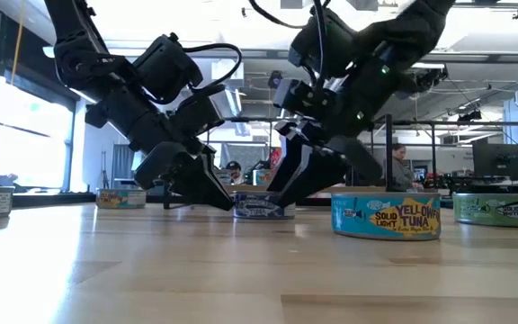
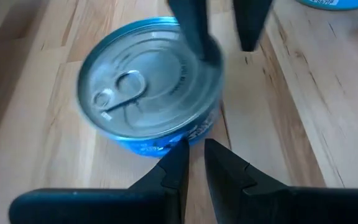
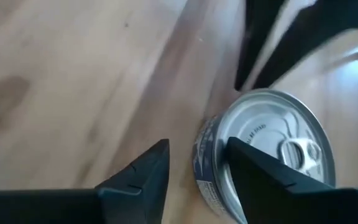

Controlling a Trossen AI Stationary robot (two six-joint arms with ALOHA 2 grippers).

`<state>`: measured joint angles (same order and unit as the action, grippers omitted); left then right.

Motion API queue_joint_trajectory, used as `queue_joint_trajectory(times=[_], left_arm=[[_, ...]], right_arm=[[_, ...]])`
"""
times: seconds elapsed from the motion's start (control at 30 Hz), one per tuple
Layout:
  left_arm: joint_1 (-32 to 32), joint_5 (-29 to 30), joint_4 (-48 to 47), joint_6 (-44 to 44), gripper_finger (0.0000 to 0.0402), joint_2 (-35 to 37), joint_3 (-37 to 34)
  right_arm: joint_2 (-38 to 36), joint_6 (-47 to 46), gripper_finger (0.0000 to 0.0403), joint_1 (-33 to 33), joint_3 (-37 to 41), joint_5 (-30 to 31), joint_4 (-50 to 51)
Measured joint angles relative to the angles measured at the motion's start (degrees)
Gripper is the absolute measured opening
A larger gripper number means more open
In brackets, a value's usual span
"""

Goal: Stack canned seafood by type on shelf
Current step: Put the blue tuna can on the shelf

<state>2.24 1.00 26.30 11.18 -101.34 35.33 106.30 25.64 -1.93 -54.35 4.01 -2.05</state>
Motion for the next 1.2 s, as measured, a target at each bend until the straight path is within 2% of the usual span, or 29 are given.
queue_joint_trajectory(times=[0.1, 0.33, 0.47, 0.63, 0.77, 0.9, 1.1, 1.2], left_arm=[[-0.06, -0.36, 0.77, 0.03, 0.0042, 0.01, 0.00], [-0.30, -2.41, 3.68, 0.48, 0.0042, 0.04, 0.00], [-1.43, -2.28, 2.84, -0.12, 0.0042, 1.48, 0.02], [-3.30, -1.52, -1.42, -1.29, 0.0042, 6.03, 0.01], [-4.38, 2.78, -5.42, -0.72, 0.0042, 9.64, 0.02], [-4.70, 6.05, -6.96, 0.50, 0.0042, 10.93, 0.02], [-4.68, 6.24, -7.38, 0.55, 0.0042, 10.34, 0.00], [-4.68, 6.26, -7.11, 0.55, 0.0042, 10.44, 0.00]], right_arm=[[0.03, 0.97, 0.0123, 1.17, 1.08, 2.54, -1.94], [2.21, 2.94, 0.0011, 3.51, 2.08, 2.95, -4.60], [2.06, 1.04, 0.0010, 3.42, 2.06, 3.81, -4.58], [-1.09, -2.77, 0.0003, 1.94, 2.32, 4.54, 0.57], [-5.42, -5.16, 0.0001, 0.25, 2.65, 4.93, 5.61], [-10.20, -5.99, 0.0000, -1.95, 2.78, 9.27, 8.84], [-15.64, -7.79, 0.0001, -4.08, 2.63, 15.32, 13.06], [-17.50, -8.94, 0.0001, -4.48, 2.56, 16.31, 13.87]])
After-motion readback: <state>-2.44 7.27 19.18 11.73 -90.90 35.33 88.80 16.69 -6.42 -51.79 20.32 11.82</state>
